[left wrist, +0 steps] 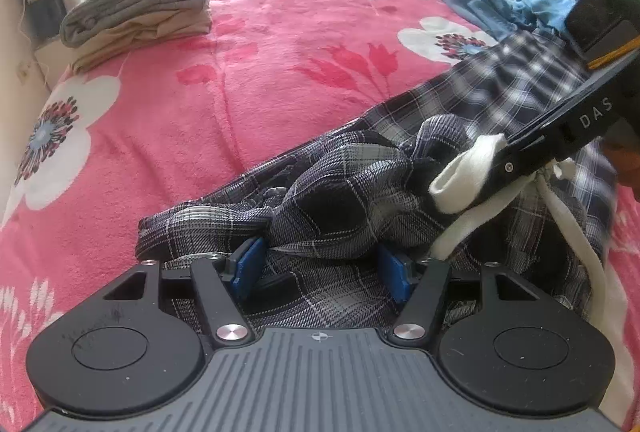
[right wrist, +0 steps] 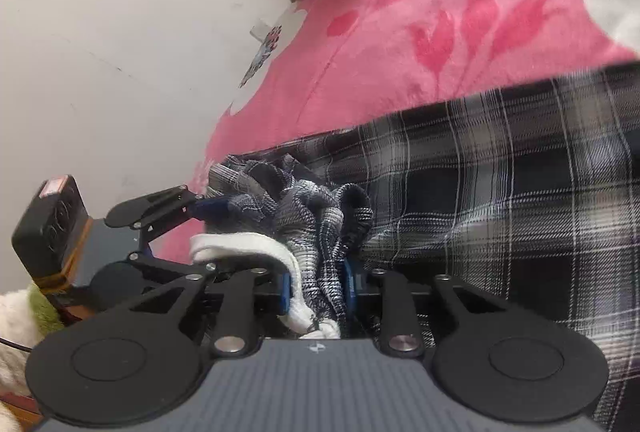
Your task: Fold clothes
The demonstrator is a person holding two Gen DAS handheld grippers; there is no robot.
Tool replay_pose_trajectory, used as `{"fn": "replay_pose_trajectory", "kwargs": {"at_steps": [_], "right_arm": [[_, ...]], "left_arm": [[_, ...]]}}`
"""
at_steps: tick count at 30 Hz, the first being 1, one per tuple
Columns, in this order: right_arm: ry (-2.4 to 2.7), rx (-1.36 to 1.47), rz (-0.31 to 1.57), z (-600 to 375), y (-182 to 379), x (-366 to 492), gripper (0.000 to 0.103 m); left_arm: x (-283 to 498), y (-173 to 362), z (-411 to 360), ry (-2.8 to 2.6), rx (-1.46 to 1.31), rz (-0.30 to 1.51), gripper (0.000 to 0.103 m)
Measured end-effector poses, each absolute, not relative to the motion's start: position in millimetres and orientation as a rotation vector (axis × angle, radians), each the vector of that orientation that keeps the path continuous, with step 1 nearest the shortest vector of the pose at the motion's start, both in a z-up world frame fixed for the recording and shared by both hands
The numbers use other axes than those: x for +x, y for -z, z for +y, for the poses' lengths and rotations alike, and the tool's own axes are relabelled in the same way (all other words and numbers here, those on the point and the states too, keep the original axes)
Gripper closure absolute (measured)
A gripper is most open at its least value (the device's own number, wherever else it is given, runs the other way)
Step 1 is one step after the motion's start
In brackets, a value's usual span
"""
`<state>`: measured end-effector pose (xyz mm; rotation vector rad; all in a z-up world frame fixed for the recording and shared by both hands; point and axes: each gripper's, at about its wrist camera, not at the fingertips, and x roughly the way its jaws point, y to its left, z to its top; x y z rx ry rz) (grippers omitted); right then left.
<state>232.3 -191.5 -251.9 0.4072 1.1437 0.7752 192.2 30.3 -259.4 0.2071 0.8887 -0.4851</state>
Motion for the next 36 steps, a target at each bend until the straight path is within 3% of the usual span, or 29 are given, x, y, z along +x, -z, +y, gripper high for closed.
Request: {"fn": "replay_pose_trajectory", "kwargs": {"at_steps": [10,20,36], "right_arm": [[-0.546,0.357,0.977,-232,204,210,0.081],[-0.327,0.226,0.96,-318,178,219,0.081],[-0.087,-0.003,0.915,-427,175,237,0.082]], "left_arm": [[175,211,58,0.429,0.023,0.874,0.037],[186,252,39,0.392,-0.225,1.113,0.037],[204,269,-50,0.389,-0.219,1.111,0.033]]}}
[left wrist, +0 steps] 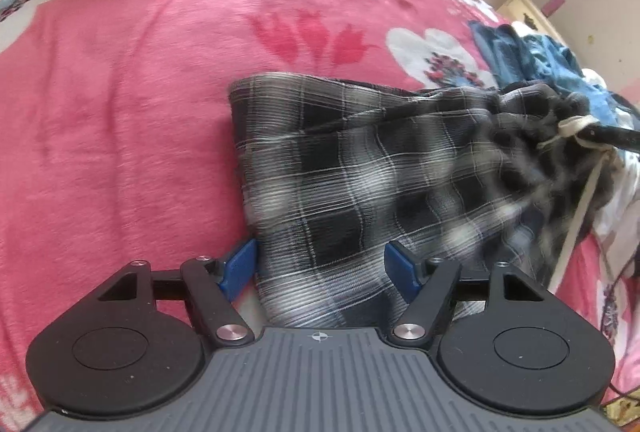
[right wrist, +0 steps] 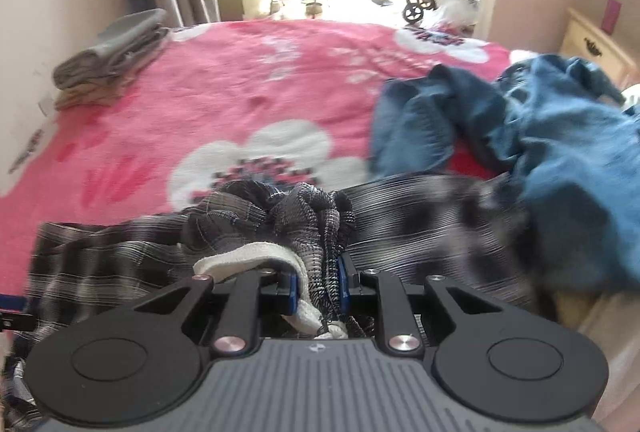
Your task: Fold clothes
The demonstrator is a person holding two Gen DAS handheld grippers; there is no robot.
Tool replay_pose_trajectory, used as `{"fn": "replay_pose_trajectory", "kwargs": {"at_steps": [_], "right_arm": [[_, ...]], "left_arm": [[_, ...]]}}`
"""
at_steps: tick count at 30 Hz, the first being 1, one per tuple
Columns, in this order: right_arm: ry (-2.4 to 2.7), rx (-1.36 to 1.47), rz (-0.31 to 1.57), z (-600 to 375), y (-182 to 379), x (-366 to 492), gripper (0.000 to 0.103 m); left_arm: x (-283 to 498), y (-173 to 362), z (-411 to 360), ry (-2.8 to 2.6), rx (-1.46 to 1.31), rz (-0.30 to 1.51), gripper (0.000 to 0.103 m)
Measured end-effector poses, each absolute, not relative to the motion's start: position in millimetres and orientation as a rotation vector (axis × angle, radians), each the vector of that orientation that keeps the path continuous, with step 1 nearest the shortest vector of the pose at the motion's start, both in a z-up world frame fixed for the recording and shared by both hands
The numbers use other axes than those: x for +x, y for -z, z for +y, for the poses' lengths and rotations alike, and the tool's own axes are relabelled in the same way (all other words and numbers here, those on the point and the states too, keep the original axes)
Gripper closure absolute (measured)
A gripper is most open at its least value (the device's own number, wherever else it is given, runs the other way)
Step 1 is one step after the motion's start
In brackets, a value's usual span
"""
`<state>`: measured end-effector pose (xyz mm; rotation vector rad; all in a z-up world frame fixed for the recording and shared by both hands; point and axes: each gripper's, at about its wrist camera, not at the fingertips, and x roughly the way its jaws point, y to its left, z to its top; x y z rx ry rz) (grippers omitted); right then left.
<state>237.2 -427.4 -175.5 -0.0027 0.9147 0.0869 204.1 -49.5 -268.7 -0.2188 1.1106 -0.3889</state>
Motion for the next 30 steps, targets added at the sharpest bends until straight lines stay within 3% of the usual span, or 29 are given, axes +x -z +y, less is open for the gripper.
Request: {"fn": "replay_pose_trajectory", "kwargs": {"at_steps": [26,27,30], "right_arm": [[0.089,-0.061,0.941,-544,210,280,0.082],[0.098,-0.069,0.948,-546,214,281,0.081],[0.129,-0.065,0.958,-552,222,285,0.064]], "left_arm": [[220,272,-127,0.533,-0.163,1.112,0.033],[220,272,-128,0.533,-0.159,1.112,0.033],[220,273,-128,0.538,-0.154,1.113,0.033]]}}
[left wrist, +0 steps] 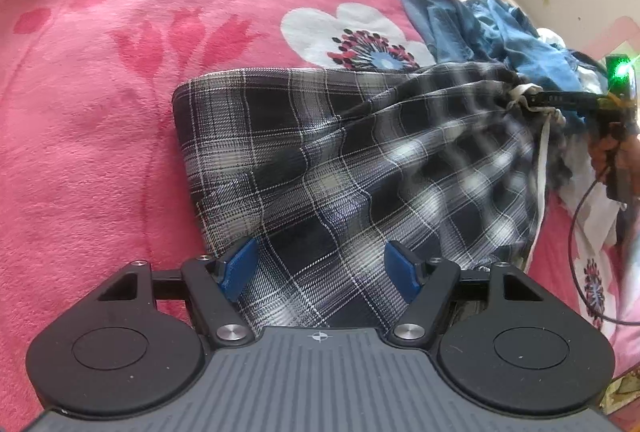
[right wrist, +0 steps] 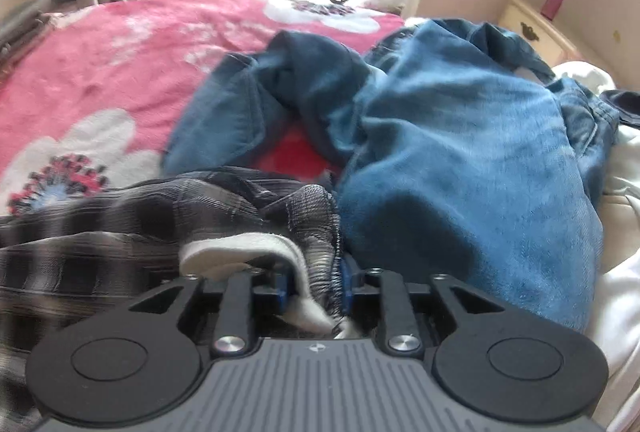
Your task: Fold clothes
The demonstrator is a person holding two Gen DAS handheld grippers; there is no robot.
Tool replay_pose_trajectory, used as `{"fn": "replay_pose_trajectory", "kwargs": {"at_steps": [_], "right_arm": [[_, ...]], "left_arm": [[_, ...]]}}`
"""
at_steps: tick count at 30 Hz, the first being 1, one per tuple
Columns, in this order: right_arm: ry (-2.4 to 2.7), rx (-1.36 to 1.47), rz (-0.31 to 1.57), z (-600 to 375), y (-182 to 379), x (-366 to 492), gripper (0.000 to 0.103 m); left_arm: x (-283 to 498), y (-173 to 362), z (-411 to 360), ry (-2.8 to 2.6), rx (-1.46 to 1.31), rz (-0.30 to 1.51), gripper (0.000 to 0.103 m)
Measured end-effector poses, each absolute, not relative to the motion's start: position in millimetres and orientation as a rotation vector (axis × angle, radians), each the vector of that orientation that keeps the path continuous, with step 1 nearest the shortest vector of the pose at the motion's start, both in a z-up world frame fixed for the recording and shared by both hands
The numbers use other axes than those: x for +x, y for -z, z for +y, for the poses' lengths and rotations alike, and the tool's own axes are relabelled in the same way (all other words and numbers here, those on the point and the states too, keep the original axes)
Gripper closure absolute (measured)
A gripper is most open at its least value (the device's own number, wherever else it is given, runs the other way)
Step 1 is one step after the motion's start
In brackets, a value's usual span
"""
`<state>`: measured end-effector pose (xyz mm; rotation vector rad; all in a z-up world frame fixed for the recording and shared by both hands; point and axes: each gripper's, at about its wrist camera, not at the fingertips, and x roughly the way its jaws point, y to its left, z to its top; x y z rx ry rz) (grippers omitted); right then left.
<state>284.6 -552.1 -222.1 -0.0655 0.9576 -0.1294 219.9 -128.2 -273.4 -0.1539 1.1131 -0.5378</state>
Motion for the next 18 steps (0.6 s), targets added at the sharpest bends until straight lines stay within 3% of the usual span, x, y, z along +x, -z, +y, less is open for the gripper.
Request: {"fn": "replay_pose_trajectory", "kwargs": {"at_steps": [8,10,16,18], "right_arm": [[0.17,0.143,0.921,-580,191,272,0.051],[0.201,0.188,0.893,-586,180,266,0.042],[0.193,0.299,0.753,-567,125,209,0.041],[0.083,0.177,0.765,-516,119,184,0.041]], "left_arm": [[226,276,-118,0.569,-0.21,1.137,0.033],[228,277,-115,0.578,-0.231,1.145,0.032],[241,274,-85,0.58,-0.384,1.171,0.033],[247,274,-74,0.576,-0.426,1.17,0.033]]}}
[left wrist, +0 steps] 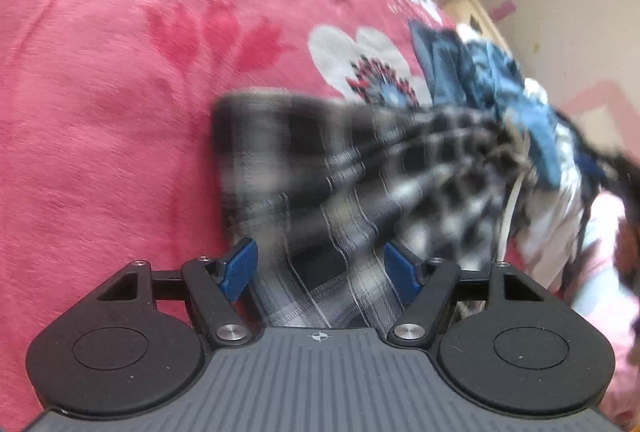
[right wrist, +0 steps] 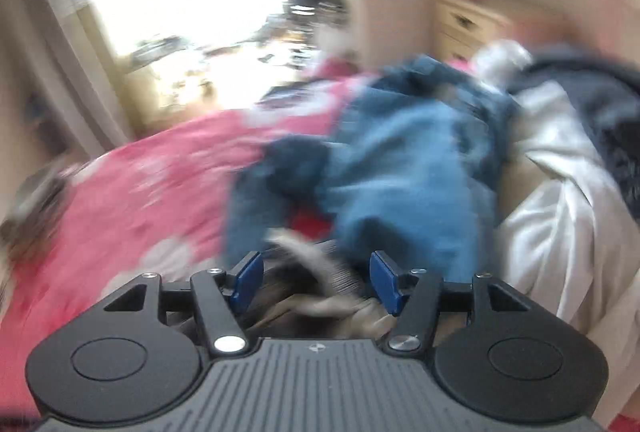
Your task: Fold clothes
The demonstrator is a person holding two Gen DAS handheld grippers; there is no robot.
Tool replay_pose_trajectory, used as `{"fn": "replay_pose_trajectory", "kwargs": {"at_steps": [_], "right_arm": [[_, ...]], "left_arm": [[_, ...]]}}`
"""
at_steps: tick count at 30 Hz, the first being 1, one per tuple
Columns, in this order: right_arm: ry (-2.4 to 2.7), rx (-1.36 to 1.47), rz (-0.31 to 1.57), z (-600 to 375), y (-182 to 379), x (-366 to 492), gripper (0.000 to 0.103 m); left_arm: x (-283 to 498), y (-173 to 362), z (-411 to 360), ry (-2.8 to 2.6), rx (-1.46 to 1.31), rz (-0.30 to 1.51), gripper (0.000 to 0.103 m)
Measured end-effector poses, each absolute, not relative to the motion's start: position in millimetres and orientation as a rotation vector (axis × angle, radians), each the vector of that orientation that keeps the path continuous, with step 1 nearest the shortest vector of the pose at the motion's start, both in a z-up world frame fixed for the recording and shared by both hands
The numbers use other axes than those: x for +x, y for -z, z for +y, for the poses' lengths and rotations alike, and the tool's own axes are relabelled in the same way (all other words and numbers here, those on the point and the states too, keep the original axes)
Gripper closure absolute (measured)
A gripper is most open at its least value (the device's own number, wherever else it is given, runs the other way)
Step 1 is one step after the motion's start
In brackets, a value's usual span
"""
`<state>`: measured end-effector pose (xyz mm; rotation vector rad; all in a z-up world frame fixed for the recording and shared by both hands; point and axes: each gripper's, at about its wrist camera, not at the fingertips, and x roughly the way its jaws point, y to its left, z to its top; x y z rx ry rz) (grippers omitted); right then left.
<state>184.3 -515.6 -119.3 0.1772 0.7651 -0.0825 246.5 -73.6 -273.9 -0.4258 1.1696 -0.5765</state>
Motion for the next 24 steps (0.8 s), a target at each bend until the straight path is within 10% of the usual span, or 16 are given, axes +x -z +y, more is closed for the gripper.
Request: {"fn": "replay_pose_trajectory", "kwargs": {"at_steps": [10,24], "right_arm": [[-0.508,-0.633,0.77,-220,184,59,0.034],[-0.482,-1.046,0.63,-134,267,31,0.035]], "left_arm": [[270,290,-75,0.582,-0.458,1.249,0.034],[274,292,-66,0.566,-0.617,1.199,0.055]]}}
